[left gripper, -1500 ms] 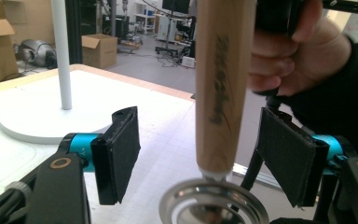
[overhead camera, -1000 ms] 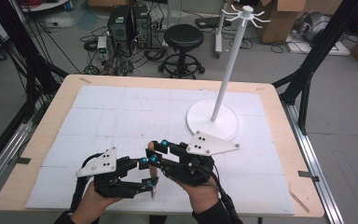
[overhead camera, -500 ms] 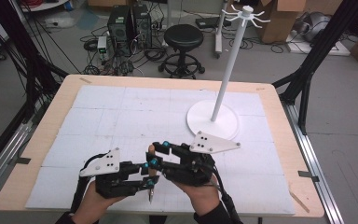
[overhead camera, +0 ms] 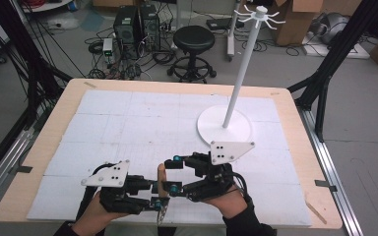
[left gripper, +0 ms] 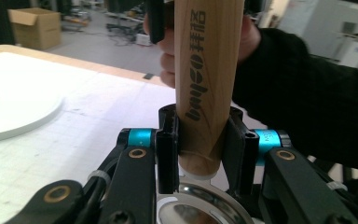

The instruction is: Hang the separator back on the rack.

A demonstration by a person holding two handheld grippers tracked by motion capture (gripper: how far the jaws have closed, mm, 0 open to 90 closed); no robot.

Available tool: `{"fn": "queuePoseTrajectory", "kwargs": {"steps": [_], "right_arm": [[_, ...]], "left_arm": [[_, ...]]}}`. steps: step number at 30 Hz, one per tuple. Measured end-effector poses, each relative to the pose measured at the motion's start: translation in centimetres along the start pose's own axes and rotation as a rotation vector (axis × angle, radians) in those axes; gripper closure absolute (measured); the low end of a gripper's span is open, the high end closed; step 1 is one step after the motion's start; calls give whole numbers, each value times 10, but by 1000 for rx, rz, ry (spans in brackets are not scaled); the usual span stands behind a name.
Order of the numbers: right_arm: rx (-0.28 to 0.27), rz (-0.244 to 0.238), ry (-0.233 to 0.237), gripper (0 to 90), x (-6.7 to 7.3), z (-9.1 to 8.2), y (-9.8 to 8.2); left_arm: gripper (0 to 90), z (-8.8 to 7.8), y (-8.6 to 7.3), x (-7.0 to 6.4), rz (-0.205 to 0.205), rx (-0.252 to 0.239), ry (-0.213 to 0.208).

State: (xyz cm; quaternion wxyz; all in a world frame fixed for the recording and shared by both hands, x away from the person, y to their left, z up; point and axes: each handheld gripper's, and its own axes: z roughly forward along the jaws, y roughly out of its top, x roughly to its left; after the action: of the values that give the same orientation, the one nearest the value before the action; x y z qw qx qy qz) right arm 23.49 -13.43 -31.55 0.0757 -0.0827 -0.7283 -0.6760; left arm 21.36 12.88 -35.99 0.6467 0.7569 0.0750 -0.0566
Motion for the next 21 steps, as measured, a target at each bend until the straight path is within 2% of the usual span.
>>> {"fn": "queuePoseTrajectory", "kwargs": {"steps": [1, 2, 5, 8, 9, 12, 13, 15, 16, 17, 18, 20, 21], "right_arm": [[-1, -6, 8, 471, 0, 0, 0], [8, 0, 45, 513, 1, 2, 0], [17, -5, 72, 534, 1, 4, 0], [32, -9, 99, 607, 2, 8, 0], [33, -19, 115, 663, 3, 8, 0], [31, -23, 124, 684, 4, 9, 0], [28, 0, 128, 695, 4, 8, 0], [24, 2, 122, 697, 4, 8, 0], [25, 6, 107, 700, 4, 8, 0], [14, -3, 55, 701, 5, 7, 1], [14, -3, 55, 701, 5, 7, 1], [8, 6, -11, 702, 8, 7, 3], [0, 5, -77, 702, 9, 6, 7]], "left_arm": [[691, 0, 0, 0, 0, -2, -12], [690, 1, 0, -1, -2, -3, -28], [690, 1, 0, -1, 4, 0, -48], [690, 2, 0, -2, 6, 2, -65], [690, 2, 0, -2, 4, 2, -68], [691, 2, 0, -2, 1, -2, -73], [690, 2, 0, -2, 4, -3, -73], [689, 2, 1, -3, -1, -6, -53], [682, 2, 1, -2, -1, -15, -35], [501, 2, 1, -2, -15, -27, -1], [501, 2, 1, -1, -24, -26, 25], [434, 1, 0, 0, -15, -29, 68], [391, 0, 0, 0, -18, -32, 93]]}}
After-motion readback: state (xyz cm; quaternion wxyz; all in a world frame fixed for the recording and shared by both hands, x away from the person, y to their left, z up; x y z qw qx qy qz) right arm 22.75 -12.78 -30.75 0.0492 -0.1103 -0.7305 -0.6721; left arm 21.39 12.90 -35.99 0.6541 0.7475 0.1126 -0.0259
